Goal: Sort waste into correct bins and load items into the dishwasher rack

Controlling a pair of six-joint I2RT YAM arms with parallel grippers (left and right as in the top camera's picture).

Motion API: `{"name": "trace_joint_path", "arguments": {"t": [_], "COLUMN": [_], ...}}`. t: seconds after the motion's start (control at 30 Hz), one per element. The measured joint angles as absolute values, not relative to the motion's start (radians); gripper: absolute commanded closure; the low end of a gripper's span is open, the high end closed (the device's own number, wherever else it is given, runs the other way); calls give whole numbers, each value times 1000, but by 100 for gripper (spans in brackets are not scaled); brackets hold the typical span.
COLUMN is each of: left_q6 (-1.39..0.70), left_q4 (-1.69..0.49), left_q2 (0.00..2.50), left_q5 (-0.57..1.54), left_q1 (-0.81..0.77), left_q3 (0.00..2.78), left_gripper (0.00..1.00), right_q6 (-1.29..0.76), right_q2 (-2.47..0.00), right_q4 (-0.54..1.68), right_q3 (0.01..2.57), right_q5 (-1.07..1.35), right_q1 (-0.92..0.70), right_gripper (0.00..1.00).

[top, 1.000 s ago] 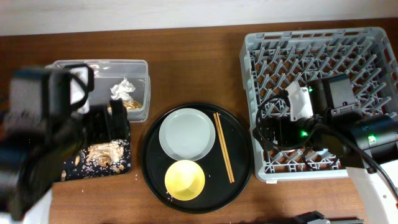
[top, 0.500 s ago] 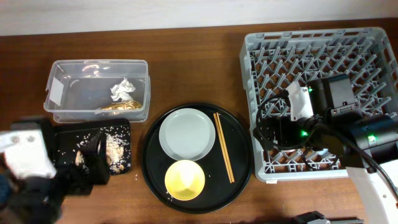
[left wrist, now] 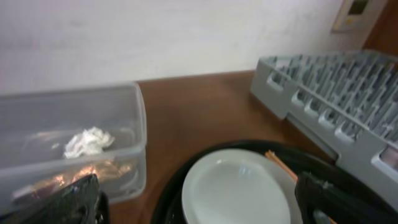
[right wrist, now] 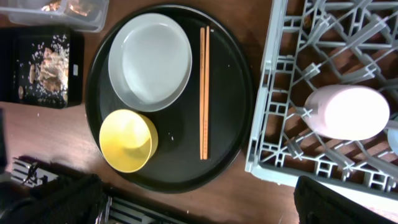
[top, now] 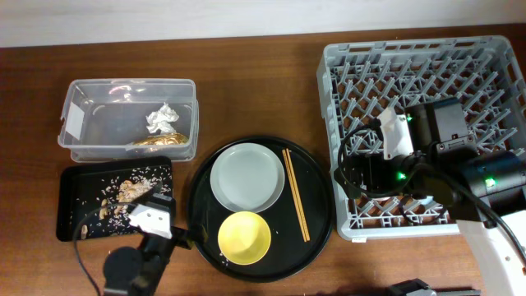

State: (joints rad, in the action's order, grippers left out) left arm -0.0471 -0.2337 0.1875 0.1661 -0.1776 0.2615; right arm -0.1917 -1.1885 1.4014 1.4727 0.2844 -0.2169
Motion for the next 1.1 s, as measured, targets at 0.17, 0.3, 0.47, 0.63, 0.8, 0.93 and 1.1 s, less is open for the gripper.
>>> {"name": "trace_joint_path", "arguments": {"t": [0.17,0.3,0.47,0.63,0.8,0.93,1.1], "left_q6": [-45,-45,-45,-45,-45,-45,-45], "left_q4": [-66,-64,-64,-64,-64,-64,-63], "left_q2": [16,15,15,15,15,15,15], "left_q5": [187,187,187,187,187,186,187], "left_q1": [-177,-162,-160,-160,-160,-160,-160], "left_q3": [43,17,17,17,17,17,17], "left_gripper": [1,1,1,1,1,1,1], "right_q6": [-192,-192,-192,-202,-214,-262,-495], "right_q2": [-1189,-1189,-1189,-1189,-1192,-1246,-1428], "right_q4": [1399,1400,1400,1394,1287,1261,997], "right_q3": [1472,1472,1472,1472,1471,1377,1102], "right_q5": [284,284,284,295,372,406,374], "right_q1": [-217,-217,-217,-217,-227,-469,-759], "right_gripper": [2,2,2,2,3,10,25]}}
